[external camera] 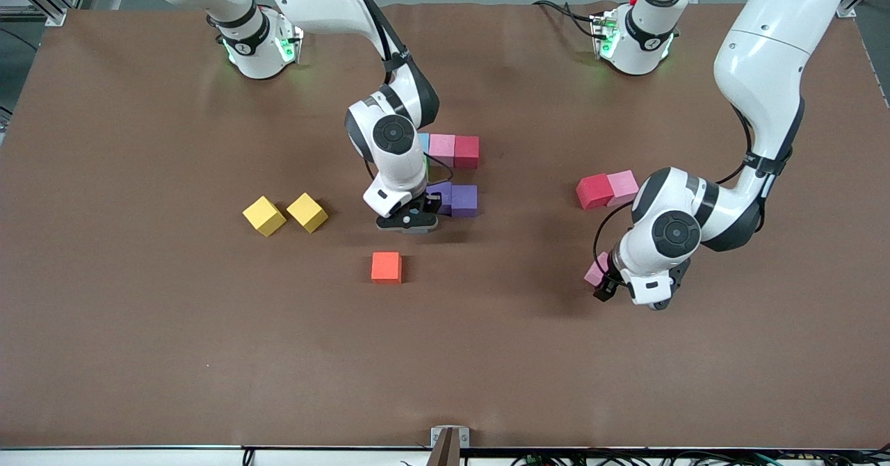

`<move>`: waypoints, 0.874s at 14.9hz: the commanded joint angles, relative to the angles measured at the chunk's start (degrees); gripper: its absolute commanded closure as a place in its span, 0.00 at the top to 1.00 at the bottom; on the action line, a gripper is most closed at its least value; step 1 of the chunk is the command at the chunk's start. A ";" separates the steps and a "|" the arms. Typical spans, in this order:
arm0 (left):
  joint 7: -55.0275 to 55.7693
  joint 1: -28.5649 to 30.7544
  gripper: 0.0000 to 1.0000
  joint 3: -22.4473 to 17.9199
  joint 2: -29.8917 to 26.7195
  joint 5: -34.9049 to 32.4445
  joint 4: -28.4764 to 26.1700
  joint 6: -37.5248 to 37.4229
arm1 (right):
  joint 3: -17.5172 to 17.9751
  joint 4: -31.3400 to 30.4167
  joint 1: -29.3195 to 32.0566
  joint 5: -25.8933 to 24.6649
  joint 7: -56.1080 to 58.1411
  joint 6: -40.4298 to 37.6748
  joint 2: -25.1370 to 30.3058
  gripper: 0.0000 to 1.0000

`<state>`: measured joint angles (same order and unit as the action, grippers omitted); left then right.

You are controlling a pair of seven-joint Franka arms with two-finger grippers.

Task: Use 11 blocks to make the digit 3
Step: 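Grasp the pink cube with the left gripper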

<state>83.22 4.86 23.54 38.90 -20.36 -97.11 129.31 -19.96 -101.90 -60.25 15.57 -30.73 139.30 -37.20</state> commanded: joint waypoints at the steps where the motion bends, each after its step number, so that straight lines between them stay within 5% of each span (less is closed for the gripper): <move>1: -0.60 0.50 1.00 0.28 -0.49 -1.18 -1.94 2.70 | 0.01 -1.20 -0.22 -0.19 0.23 0.01 0.29 0.13; 3: -0.60 0.50 1.00 0.19 -0.49 -1.18 -2.03 2.88 | 0.01 -1.11 -0.05 -0.19 -0.38 0.01 0.29 0.25; 4: -0.60 0.50 1.00 0.19 -0.49 -1.18 -2.12 2.88 | 0.01 -0.76 0.39 -0.02 -0.38 0.01 0.29 0.49; 5: -0.60 0.50 1.00 0.19 -0.49 -1.18 -2.12 2.88 | 0.01 -0.67 0.74 0.33 -0.91 -0.08 0.29 0.98; 13: -2.44 0.58 1.00 0.19 -0.49 -2.67 -3.18 3.23 | -0.25 1.78 1.80 0.34 -0.65 -1.83 0.64 1.00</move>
<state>81.87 4.87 23.53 38.91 -22.07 -99.32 131.56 -20.58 -101.10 -59.28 15.70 -31.10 139.11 -37.27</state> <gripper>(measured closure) 0.000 0.000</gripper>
